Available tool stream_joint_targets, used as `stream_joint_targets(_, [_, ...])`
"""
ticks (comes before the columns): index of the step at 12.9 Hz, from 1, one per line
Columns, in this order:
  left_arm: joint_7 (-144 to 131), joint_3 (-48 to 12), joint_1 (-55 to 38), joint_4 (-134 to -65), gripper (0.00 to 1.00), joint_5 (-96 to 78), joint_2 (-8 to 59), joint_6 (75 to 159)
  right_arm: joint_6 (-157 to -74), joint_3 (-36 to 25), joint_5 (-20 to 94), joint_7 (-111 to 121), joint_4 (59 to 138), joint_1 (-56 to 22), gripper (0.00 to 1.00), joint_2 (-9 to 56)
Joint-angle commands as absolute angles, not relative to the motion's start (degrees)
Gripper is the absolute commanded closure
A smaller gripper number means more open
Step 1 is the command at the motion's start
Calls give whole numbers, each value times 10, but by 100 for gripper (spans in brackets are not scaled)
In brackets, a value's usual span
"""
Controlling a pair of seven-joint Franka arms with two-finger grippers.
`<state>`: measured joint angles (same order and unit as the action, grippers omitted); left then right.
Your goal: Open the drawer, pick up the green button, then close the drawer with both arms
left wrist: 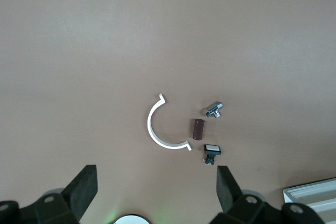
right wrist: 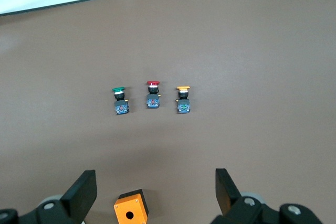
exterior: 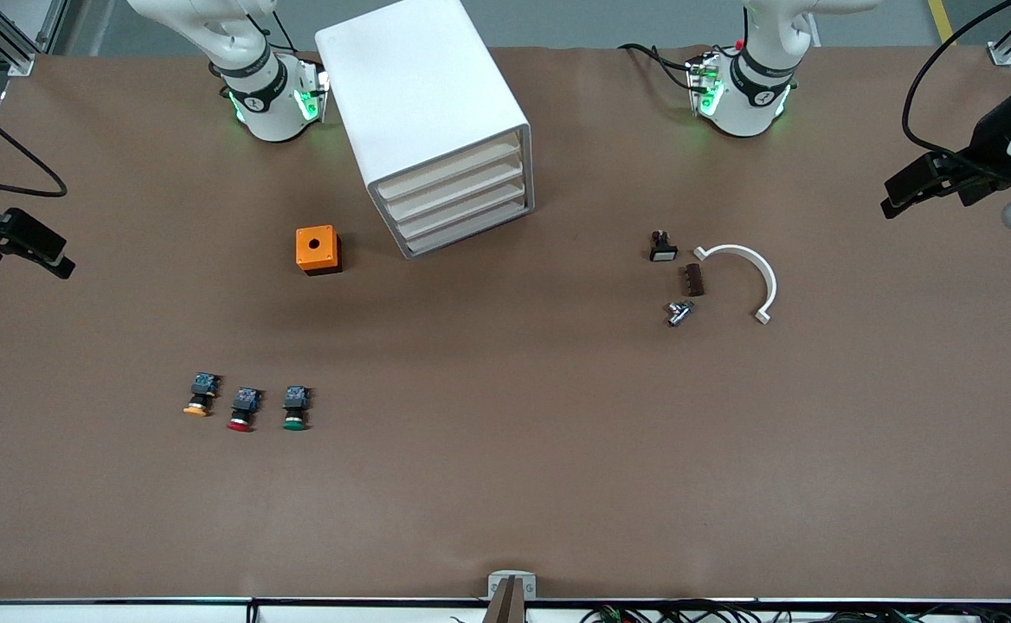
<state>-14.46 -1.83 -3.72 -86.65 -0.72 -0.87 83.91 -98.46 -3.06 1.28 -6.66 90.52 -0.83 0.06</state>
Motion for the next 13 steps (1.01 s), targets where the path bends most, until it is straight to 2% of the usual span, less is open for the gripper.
stream_joint_targets(1, [-118, -28, -29, -881, 0, 5, -25, 850, -983, -31, 4, -60, 904, -9, 0, -7])
stream_joint_targets(11, [-98, -40, -31, -882, 0, 25, -38, 835, -987, -27, -19, -59, 905, -11, 0, -6])
stream_joint_targets(12, [-98, -40, -31, -882, 0, 25, -37, 836, -986, -27, -19, -58, 905, -11, 5, -6])
stream_joint_targets(13, [-93, -40, -31, -882, 0, 25, -36, 835, -984, -27, -19, -58, 905, -11, 21, -6])
